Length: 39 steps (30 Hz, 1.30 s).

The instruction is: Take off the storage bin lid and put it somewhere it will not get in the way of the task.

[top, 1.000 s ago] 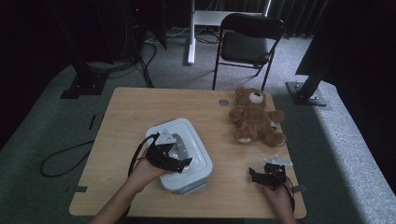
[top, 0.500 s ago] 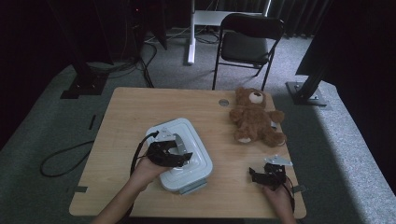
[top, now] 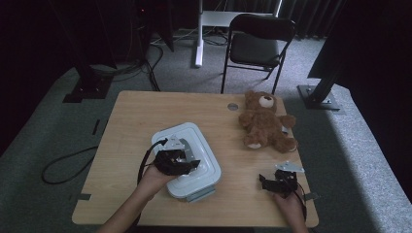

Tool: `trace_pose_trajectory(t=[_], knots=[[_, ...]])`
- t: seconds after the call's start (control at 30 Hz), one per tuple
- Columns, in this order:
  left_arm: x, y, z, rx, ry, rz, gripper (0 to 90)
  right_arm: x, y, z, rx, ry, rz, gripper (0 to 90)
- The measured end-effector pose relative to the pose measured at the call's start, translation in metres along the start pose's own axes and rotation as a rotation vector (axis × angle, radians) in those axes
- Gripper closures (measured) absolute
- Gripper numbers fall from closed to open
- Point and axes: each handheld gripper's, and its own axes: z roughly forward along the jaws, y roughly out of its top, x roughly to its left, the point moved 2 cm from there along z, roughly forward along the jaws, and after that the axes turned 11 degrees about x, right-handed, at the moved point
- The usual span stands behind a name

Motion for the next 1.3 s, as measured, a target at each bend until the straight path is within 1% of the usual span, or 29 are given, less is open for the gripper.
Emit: trace_pose_trajectory(t=[0.1, 0.23, 0.37, 0.5, 0.6, 0.67, 0.83, 1.0, 1.13, 1.2, 1.3], knots=[[0.000, 0.000, -0.002, -0.005, -0.005, 0.001, 55.6, 0.000, 0.000, 0.000, 0.000, 0.000, 0.000, 12.6], [-0.003, 0.002, -0.008, -0.028, -0.014, 0.001, 60.5, 0.000, 0.000, 0.000, -0.001, -0.001, -0.002, 12.6], [-0.006, 0.003, -0.015, -0.048, -0.023, 0.017, 64.9, 0.000, 0.000, 0.000, -0.002, -0.001, -0.002, 12.6], [-0.008, 0.004, -0.023, -0.069, -0.042, 0.022, 67.8, 0.000, 0.000, 0.000, 0.000, 0.000, -0.001, 12.6], [-0.009, 0.004, -0.031, -0.083, -0.039, 0.037, 69.3, 0.000, 0.000, 0.000, 0.000, 0.000, 0.000, 12.6], [-0.010, 0.004, -0.036, -0.094, -0.027, 0.039, 69.5, 0.000, 0.000, 0.000, 0.000, 0.000, 0.000, 12.6], [-0.009, 0.004, -0.050, -0.121, -0.021, 0.038, 69.5, 0.000, 0.000, 0.000, 0.000, 0.000, -0.001, 12.6], [-0.008, 0.002, -0.061, -0.131, -0.011, 0.047, 69.5, 0.000, 0.000, 0.000, 0.000, 0.000, -0.001, 12.6], [-0.006, -0.001, -0.070, -0.144, -0.004, 0.043, 69.5, 0.000, 0.000, 0.000, -0.001, 0.000, -0.001, 12.6], [-0.005, -0.003, -0.075, -0.156, -0.007, 0.034, 70.0, 0.000, 0.000, 0.000, -0.001, 0.000, -0.001, 12.6], [-0.002, -0.006, -0.081, -0.164, 0.006, 0.031, 70.4, 0.000, 0.000, 0.000, -0.001, 0.000, -0.001, 12.6]])
